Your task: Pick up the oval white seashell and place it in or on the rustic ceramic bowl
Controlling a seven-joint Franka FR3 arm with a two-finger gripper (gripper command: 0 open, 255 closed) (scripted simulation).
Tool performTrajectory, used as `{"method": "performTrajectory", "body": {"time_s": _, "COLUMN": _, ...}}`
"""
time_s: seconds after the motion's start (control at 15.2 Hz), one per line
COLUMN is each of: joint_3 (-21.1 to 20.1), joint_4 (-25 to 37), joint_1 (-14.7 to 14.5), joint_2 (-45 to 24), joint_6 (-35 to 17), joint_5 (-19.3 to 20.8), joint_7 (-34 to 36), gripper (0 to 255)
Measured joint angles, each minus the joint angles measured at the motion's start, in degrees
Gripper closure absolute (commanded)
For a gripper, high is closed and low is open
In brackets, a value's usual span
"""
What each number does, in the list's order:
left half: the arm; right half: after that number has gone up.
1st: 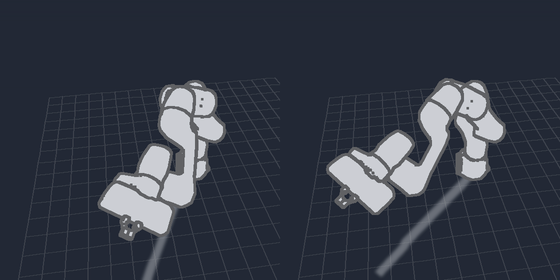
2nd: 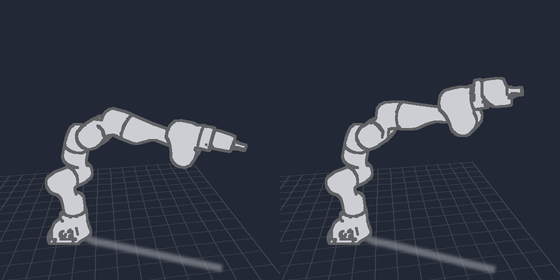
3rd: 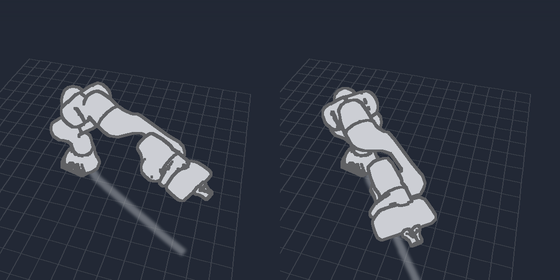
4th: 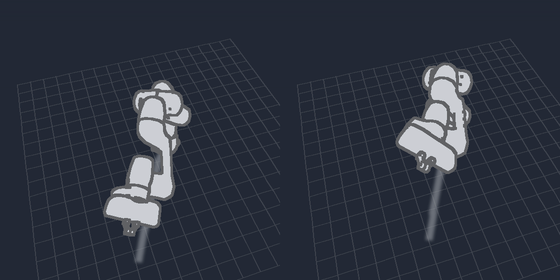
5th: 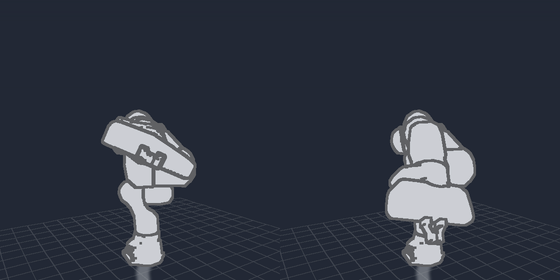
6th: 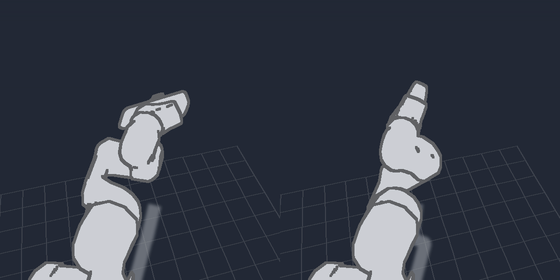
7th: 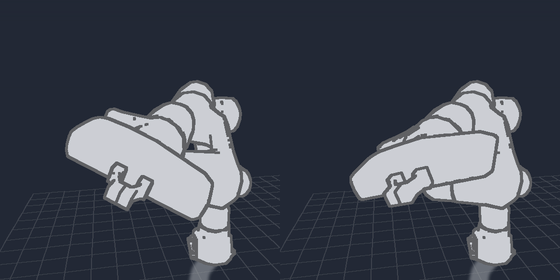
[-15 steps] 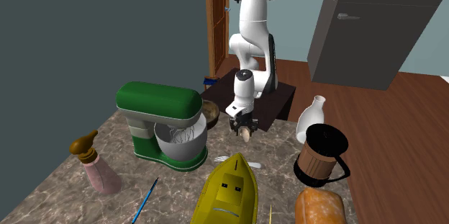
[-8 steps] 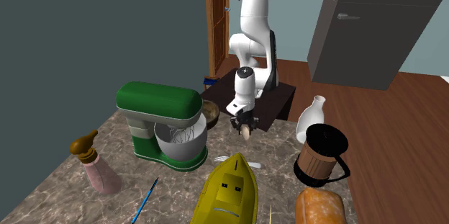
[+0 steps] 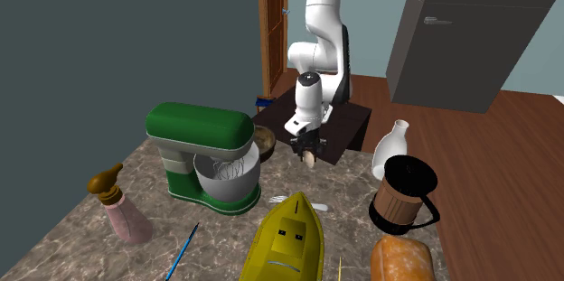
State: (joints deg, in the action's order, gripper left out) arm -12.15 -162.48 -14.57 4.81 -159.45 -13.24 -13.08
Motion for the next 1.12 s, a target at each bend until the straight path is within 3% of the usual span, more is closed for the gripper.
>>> {"method": "performTrajectory", "body": {"time_s": 1.12, "joint_3": 0.79, "joint_4": 2.06, "joint_1": 0.12, "joint_2": 16.42, "joint_6": 18.48, "joint_5": 0.85, "joint_7": 1.23, "gripper": 255}}
